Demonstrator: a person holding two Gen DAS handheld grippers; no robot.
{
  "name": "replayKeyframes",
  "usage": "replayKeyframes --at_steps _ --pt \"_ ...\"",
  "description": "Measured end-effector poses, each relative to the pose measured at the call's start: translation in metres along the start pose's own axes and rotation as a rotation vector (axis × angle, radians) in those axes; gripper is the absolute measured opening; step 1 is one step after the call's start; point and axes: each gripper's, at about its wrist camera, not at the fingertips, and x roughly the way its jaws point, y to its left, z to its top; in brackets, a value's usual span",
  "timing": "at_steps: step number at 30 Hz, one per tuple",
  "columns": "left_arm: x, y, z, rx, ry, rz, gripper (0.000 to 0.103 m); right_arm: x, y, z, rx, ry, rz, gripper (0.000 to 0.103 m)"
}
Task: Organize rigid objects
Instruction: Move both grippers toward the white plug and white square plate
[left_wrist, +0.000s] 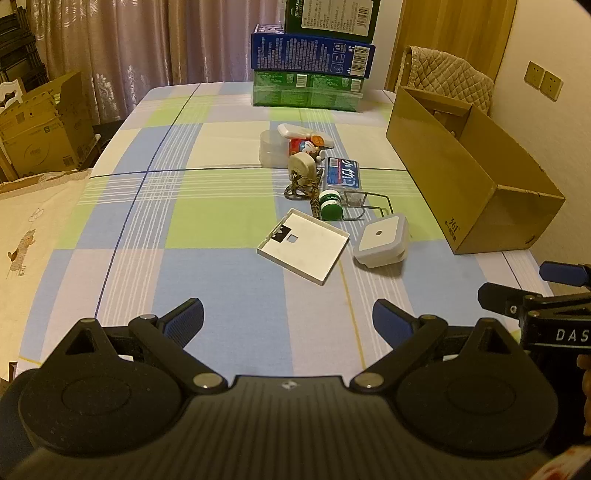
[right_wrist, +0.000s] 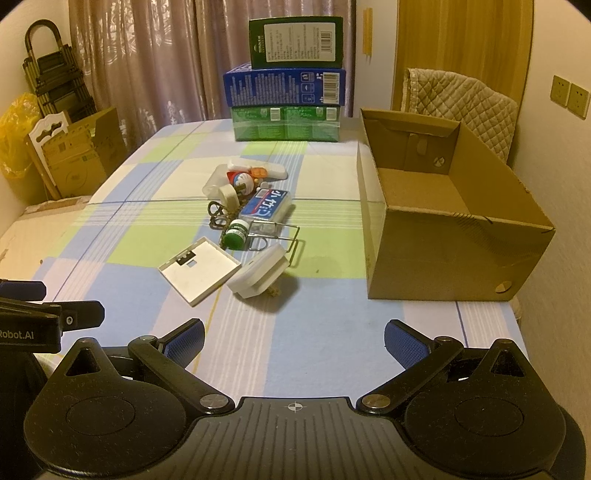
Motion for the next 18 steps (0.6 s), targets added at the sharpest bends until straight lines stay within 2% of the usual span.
replayKeyframes --at_steps 18 --pt "0.0033 0.0025 -0.0039 -0.004 0.011 -0.005 0.096 0.0051 -0.0004 -0.0023 0.000 0.014 0.003 0.101"
